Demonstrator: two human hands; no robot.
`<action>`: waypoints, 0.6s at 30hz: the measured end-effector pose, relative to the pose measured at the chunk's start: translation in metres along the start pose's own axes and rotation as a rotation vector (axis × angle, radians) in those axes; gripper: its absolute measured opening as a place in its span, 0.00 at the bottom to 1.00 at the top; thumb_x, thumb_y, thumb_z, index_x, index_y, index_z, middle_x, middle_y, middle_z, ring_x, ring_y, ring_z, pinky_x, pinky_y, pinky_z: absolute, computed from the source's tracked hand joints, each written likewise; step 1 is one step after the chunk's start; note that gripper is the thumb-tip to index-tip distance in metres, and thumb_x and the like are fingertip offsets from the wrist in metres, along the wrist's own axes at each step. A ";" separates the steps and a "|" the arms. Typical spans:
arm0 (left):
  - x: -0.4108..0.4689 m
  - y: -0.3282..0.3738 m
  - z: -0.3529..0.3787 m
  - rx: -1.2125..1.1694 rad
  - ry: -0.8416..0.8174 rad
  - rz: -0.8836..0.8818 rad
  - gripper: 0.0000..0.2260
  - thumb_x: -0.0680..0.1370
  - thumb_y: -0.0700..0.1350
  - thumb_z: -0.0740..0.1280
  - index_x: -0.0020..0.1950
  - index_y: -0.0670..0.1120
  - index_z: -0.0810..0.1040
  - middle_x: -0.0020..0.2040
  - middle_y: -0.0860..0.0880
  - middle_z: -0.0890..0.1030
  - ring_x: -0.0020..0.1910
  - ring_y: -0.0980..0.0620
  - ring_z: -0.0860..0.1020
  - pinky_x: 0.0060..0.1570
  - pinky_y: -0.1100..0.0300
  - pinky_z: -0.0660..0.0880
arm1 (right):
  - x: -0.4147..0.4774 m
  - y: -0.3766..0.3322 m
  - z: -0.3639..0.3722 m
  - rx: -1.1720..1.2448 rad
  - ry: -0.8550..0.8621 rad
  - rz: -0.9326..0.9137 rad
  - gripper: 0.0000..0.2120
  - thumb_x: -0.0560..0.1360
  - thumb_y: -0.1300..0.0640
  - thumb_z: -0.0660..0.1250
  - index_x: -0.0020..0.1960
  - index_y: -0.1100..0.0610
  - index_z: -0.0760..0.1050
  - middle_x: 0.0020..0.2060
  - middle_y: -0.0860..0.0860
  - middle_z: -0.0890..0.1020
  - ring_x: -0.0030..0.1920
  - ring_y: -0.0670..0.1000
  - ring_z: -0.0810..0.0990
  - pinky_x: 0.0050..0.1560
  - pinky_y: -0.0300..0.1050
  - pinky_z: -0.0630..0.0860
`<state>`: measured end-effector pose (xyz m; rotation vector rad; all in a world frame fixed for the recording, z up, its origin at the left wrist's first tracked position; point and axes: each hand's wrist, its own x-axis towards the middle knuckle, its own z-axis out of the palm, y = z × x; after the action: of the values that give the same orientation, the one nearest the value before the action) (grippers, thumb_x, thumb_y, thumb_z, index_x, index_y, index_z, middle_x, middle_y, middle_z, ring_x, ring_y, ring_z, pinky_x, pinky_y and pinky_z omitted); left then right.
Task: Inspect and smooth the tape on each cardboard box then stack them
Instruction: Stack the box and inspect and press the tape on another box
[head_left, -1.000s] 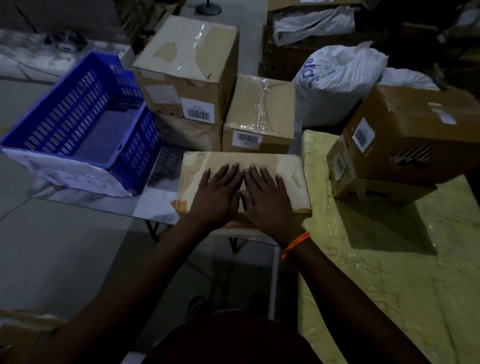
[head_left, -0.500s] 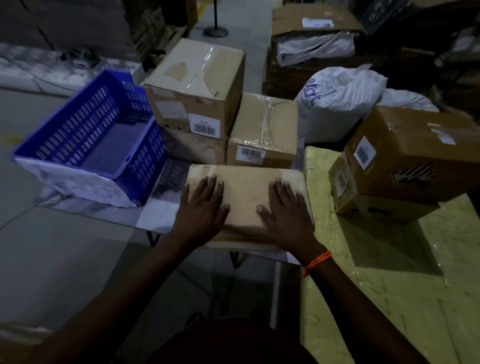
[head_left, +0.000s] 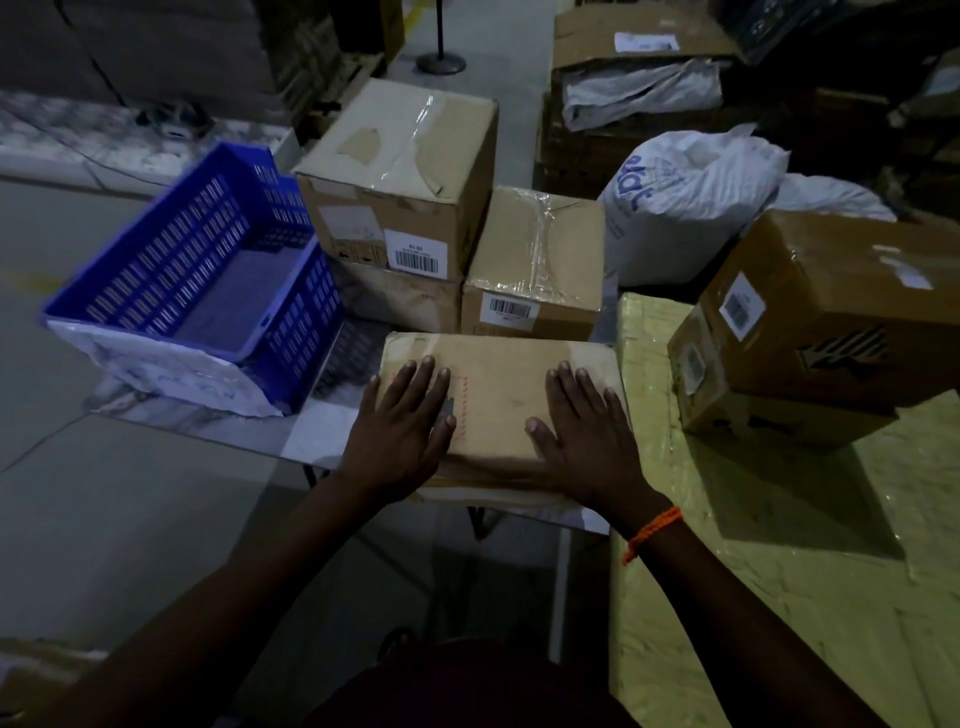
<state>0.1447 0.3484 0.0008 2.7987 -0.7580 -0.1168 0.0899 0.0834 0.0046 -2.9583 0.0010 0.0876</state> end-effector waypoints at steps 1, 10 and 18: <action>0.000 0.000 -0.002 -0.015 0.003 0.001 0.35 0.81 0.65 0.37 0.84 0.50 0.48 0.84 0.49 0.43 0.83 0.48 0.43 0.80 0.42 0.43 | 0.001 0.002 -0.002 0.016 -0.011 -0.002 0.39 0.80 0.33 0.39 0.85 0.53 0.47 0.84 0.52 0.48 0.84 0.52 0.45 0.81 0.56 0.42; 0.021 -0.013 -0.035 -1.178 0.053 -0.475 0.16 0.80 0.45 0.70 0.67 0.52 0.73 0.59 0.50 0.83 0.59 0.48 0.82 0.46 0.56 0.81 | 0.022 0.028 -0.030 0.837 0.146 0.499 0.32 0.77 0.46 0.74 0.76 0.54 0.69 0.67 0.56 0.79 0.65 0.60 0.79 0.63 0.52 0.77; -0.003 -0.007 -0.043 -1.429 0.265 -0.670 0.18 0.83 0.58 0.63 0.66 0.49 0.73 0.59 0.48 0.80 0.57 0.49 0.80 0.50 0.48 0.78 | 0.000 0.037 -0.034 1.331 0.328 0.631 0.25 0.67 0.35 0.68 0.56 0.51 0.78 0.53 0.53 0.83 0.55 0.59 0.82 0.54 0.58 0.79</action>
<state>0.1514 0.3643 0.0410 1.4898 0.3246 -0.2575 0.0915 0.0407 0.0311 -1.5268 0.7168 -0.2283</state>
